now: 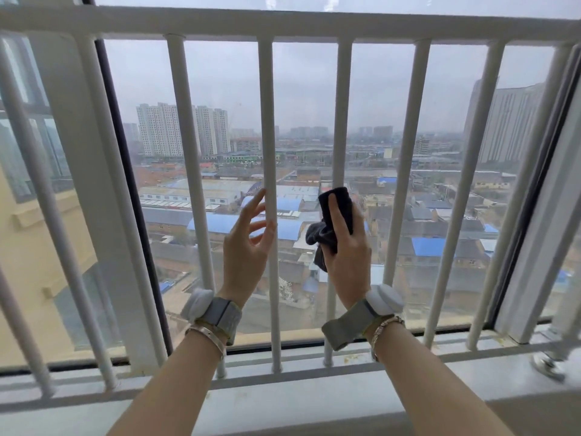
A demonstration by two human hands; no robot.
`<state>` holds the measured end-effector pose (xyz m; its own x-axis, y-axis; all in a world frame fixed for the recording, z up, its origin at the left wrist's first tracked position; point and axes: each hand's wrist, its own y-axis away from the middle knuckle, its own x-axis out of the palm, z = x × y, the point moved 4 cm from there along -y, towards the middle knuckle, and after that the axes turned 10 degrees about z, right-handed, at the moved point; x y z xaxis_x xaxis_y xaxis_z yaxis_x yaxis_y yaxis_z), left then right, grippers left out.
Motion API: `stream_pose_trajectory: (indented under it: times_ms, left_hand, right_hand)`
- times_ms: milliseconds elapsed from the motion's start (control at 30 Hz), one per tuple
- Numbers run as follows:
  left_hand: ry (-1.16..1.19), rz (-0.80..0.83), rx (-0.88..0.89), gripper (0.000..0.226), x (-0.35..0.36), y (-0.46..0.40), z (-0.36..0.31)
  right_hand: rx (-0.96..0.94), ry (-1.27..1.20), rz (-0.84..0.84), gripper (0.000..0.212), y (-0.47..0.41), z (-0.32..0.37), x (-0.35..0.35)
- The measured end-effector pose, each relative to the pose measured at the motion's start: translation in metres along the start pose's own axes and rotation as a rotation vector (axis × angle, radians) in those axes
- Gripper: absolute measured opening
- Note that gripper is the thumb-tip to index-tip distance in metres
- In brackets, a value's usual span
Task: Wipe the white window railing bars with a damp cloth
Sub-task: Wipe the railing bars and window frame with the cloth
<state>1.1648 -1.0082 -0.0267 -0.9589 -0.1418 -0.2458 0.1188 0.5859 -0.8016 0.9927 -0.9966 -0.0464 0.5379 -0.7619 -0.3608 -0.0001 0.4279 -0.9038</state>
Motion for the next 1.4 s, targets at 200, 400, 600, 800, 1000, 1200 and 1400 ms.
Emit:
stream_pose_trajectory:
  times_ms: [200, 400, 600, 800, 1000, 1200, 1400]
  left_hand:
    - [-0.04, 0.043, -0.09, 0.044, 0.014, 0.045, 0.032]
    - [-0.061, 0.103, -0.206, 0.036, 0.023, 0.085, 0.057]
    - [-0.113, 0.16, -0.27, 0.031, 0.037, 0.119, 0.077]
    - [-0.16, 0.238, -0.335, 0.043, 0.049, 0.143, 0.094]
    - [-0.196, 0.274, -0.446, 0.033, 0.06, 0.173, 0.11]
    - [-0.255, 0.219, -0.425, 0.029, 0.065, 0.175, 0.11]
    - [-0.245, 0.207, -0.425, 0.03, 0.066, 0.178, 0.111]
  right_hand:
    - [0.117, -0.075, 0.136, 0.096, 0.071, -0.013, 0.023]
    - [0.282, -0.249, 0.24, 0.094, 0.138, -0.026, 0.044]
    - [0.431, -0.206, 0.383, 0.082, 0.182, -0.033, 0.054]
    - [0.372, -0.022, 0.52, 0.067, 0.183, -0.057, 0.026]
    - [0.359, 0.139, 0.625, 0.077, 0.2, -0.073, 0.029]
    - [0.145, 0.36, 0.744, 0.07, 0.237, -0.067, 0.051]
    - [0.215, 0.429, 0.52, 0.047, 0.24, -0.07, 0.038]
